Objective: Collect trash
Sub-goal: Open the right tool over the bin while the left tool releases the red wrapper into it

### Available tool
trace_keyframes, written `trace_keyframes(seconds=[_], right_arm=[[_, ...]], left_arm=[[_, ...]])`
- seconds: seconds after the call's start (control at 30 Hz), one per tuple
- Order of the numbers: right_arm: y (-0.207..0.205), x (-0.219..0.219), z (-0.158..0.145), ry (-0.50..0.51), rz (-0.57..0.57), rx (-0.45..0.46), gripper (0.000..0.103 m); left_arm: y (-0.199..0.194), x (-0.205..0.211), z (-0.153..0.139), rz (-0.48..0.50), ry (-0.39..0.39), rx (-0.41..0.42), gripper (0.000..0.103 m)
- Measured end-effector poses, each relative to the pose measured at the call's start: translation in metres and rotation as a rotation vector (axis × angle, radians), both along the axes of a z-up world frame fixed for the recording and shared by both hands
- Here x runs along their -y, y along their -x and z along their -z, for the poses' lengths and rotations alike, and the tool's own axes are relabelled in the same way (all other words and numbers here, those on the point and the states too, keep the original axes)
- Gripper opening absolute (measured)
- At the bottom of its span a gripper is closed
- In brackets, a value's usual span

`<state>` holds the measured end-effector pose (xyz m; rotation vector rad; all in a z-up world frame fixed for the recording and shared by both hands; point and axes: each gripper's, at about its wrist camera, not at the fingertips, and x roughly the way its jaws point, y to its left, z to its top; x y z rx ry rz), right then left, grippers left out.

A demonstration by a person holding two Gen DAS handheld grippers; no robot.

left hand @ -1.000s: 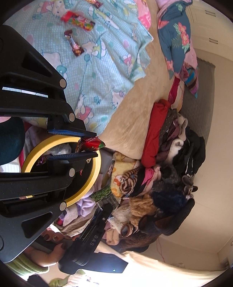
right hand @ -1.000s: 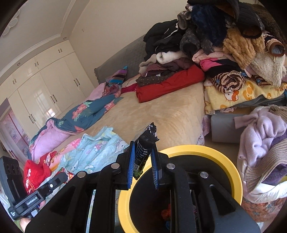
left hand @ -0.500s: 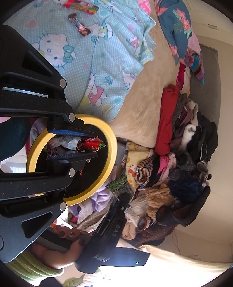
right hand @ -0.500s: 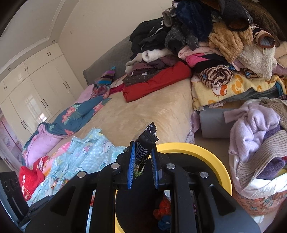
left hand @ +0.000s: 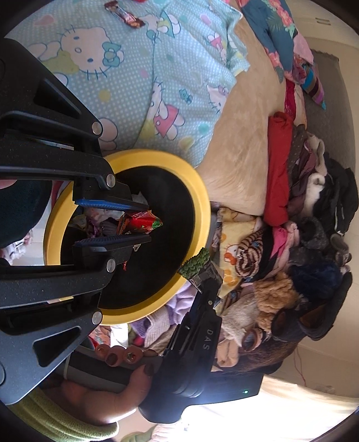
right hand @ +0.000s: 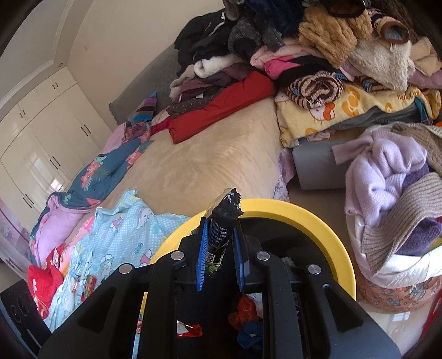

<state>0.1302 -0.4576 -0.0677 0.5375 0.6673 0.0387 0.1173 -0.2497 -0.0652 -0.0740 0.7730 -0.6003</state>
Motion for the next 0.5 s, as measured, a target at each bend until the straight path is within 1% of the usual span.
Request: trace_keyframes(seconds=[0.17, 0.33, 0.43, 0.5], right_arm=[[-0.006, 0.001, 0.011, -0.024, -0.01, -0.05, 0.019], [-0.009, 0.001, 0.018, -0.038, -0.015, -0.085, 0.021], [-0.011, 0.001, 0.02, -0.037, -0.015, -0.1, 0.03], [-0.012, 0.002, 0.023, -0.047, -0.013, -0.118, 0.04]], left_arm=[[-0.004, 0.011, 0.011, 0.024, -0.021, -0.021, 0.011], [-0.011, 0.019, 0.018, 0.04, -0.026, -0.042, 0.011], [-0.015, 0.022, 0.021, 0.046, -0.032, -0.049, 0.011], [-0.017, 0.023, 0.023, 0.047, -0.033, -0.058, 0.011]])
